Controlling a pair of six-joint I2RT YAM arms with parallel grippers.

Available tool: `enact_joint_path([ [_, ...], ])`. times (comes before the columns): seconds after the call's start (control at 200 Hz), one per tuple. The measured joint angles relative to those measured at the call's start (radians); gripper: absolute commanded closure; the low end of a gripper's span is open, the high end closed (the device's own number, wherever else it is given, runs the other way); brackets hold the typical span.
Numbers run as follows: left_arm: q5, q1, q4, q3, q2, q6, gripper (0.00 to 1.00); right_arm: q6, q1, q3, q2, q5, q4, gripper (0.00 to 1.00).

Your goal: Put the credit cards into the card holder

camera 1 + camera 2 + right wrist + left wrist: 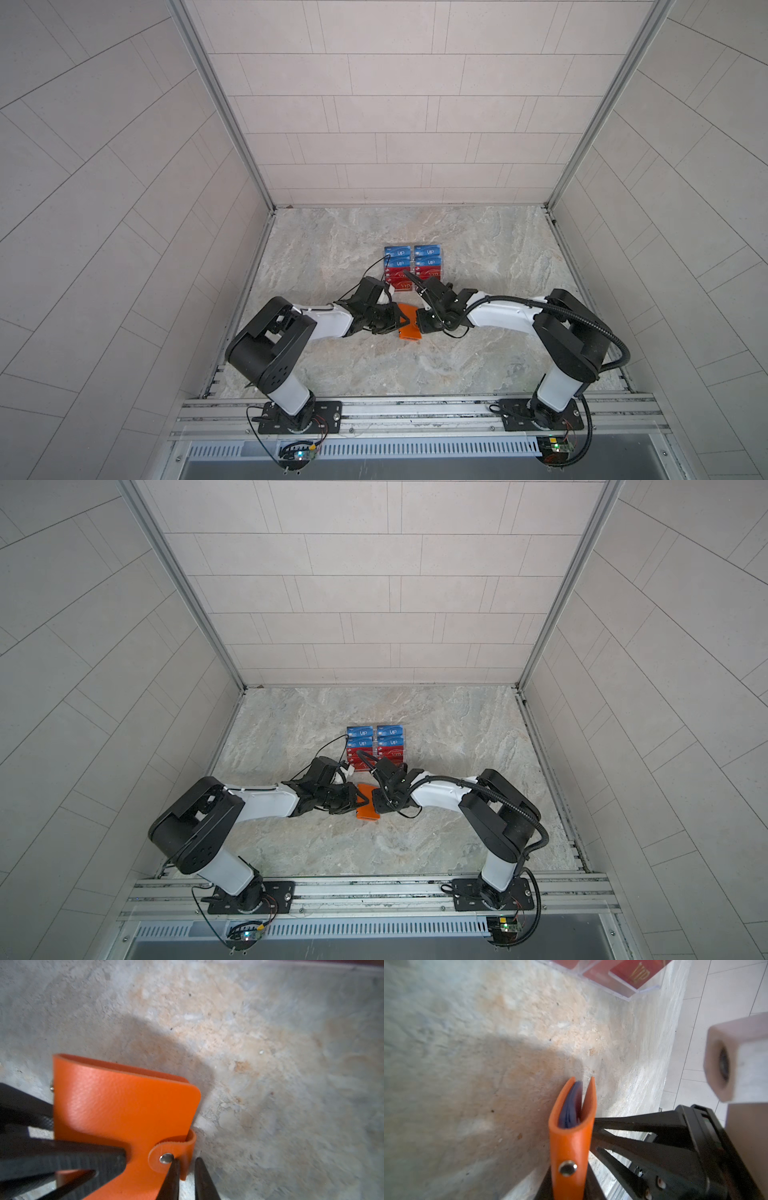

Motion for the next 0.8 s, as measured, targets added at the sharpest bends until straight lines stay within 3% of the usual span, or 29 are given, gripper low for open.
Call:
enact_joint_path([
  [0.426, -0.090, -0.029, -0.205, 0.066, -0.203, 0.038, 1.00, -0.019, -0.002, -0.001, -0.074, 0.024, -0.045, 0.80],
  [0.631, -0.251, -0.111, -0.462, 0.180, -0.304, 0.086, 1.00, -0.050, -0.002, 0.042, -0.262, 0.039, -0.144, 0.74],
  [0.801, -0.379, -0.181, -0.562, 0.200, -0.397, 0.080, 1.00, -0.080, 0.009, 0.104, -0.379, 0.047, -0.196, 0.69],
])
